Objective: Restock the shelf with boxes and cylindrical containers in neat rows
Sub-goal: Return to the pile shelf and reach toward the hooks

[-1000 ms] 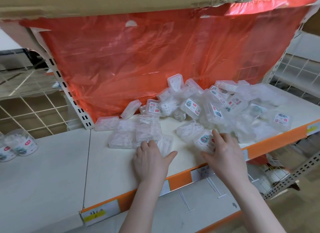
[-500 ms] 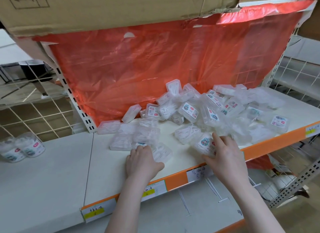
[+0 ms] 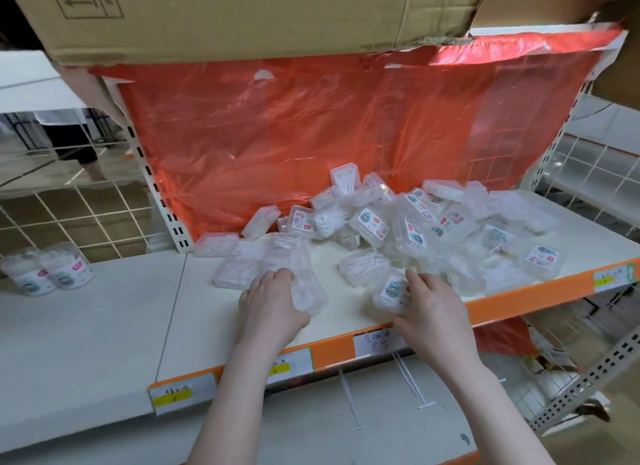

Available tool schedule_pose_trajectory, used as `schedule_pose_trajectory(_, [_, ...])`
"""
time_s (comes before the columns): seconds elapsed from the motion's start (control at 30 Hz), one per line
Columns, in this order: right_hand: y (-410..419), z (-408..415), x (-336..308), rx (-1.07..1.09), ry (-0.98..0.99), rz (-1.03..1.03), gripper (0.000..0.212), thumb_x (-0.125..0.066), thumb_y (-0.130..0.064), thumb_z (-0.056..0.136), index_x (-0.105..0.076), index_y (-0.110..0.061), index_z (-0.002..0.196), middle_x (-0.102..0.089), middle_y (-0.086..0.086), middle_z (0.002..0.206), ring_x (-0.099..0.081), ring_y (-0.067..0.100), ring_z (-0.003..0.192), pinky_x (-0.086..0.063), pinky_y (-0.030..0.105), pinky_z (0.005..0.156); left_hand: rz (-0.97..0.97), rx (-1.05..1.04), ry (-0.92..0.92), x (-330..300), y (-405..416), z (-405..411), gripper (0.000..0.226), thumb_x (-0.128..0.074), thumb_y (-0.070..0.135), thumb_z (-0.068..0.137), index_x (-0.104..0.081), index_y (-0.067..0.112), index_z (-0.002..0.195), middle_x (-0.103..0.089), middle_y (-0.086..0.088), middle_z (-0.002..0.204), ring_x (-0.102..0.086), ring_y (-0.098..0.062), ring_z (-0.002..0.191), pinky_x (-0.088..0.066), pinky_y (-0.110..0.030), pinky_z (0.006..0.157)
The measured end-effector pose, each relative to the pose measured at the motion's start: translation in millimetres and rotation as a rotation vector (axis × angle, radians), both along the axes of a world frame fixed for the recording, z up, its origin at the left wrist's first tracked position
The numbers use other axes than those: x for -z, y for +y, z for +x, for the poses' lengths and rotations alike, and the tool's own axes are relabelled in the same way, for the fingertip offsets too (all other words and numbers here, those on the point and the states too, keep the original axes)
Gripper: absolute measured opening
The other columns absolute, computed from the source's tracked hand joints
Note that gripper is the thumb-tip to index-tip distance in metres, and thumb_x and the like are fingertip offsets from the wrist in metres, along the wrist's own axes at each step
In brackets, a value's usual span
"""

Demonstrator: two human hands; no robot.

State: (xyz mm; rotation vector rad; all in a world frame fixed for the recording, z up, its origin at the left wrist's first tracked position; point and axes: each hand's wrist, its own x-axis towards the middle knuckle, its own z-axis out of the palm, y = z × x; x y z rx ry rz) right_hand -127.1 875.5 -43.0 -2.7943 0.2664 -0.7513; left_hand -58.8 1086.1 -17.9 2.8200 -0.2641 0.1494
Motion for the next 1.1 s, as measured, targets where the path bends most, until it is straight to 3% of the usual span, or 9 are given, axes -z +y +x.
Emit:
schedule_pose_trajectory(0.23, [30, 15, 3, -0.162, 0.063, 0.037, 0.064, -0.077, -0.008, 0.045, -0.062, 0.002, 0.106, -0.061, 0.015, 0.078, -0.060, 0.039, 0.069, -0.048, 0.041, 0.056, -0.069, -0.145, -0.086, -5, 53, -30, 0.059, -0.069, 0.028, 0.075, -0.045, 0.026, 0.128, -0.050, 0.002, 0.126, -0.043, -0.023, 0.118, -0.036, -0.031, 0.094])
schedule_pose_trajectory(0.53, [118, 16, -8, -0.316, 0.116, -0.004, 0.054, -0.078, -0.017, 0.055, -0.063, -0.003, 0.105, -0.063, 0.013, 0.087, -0.061, 0.038, 0.078, -0.047, 0.040, 0.063, -0.111, -0.292, -0.091, -3, 163, -74, 0.058, -0.066, 0.034, 0.077, -0.046, 0.027, 0.131, -0.053, 0.000, 0.120, -0.046, -0.024, 0.113, -0.039, -0.031, 0.093])
schedule_pose_trajectory(0.77, [263, 12, -14, -0.477, 0.146, -0.019, 0.065, -0.083, -0.016, 0.050, -0.063, 0.002, 0.109, -0.065, 0.016, 0.086, -0.062, 0.039, 0.076, -0.049, 0.042, 0.062, -0.129, -0.399, -0.100, -1, 300, -119, 0.062, -0.066, 0.043, 0.077, -0.043, 0.029, 0.133, -0.051, 0.001, 0.119, -0.045, -0.020, 0.112, -0.040, -0.030, 0.091])
schedule_pose_trajectory(0.9, [357, 6, -11, -0.548, 0.137, 0.013, 0.067, -0.083, -0.023, 0.057, -0.061, 0.002, 0.115, -0.065, 0.017, 0.092, -0.061, 0.039, 0.083, -0.049, 0.043, 0.069, -0.119, -0.441, -0.094, 0, 385, -139, 0.063, -0.066, 0.041, 0.075, -0.044, 0.029, 0.133, -0.051, 0.002, 0.117, -0.045, -0.020, 0.111, -0.040, -0.029, 0.089])
schedule_pose_trajectory(1.1, [467, -1, -22, -0.600, 0.166, 0.024, 0.066, -0.074, -0.025, 0.070, -0.052, -0.005, 0.129, -0.060, 0.014, 0.112, -0.056, 0.035, 0.101, -0.042, 0.039, 0.084, -0.120, -0.514, -0.079, -8, 488, -160, 0.070, -0.066, 0.040, 0.078, -0.035, 0.028, 0.140, -0.046, 0.000, 0.130, -0.043, -0.021, 0.120, -0.038, -0.028, 0.095])
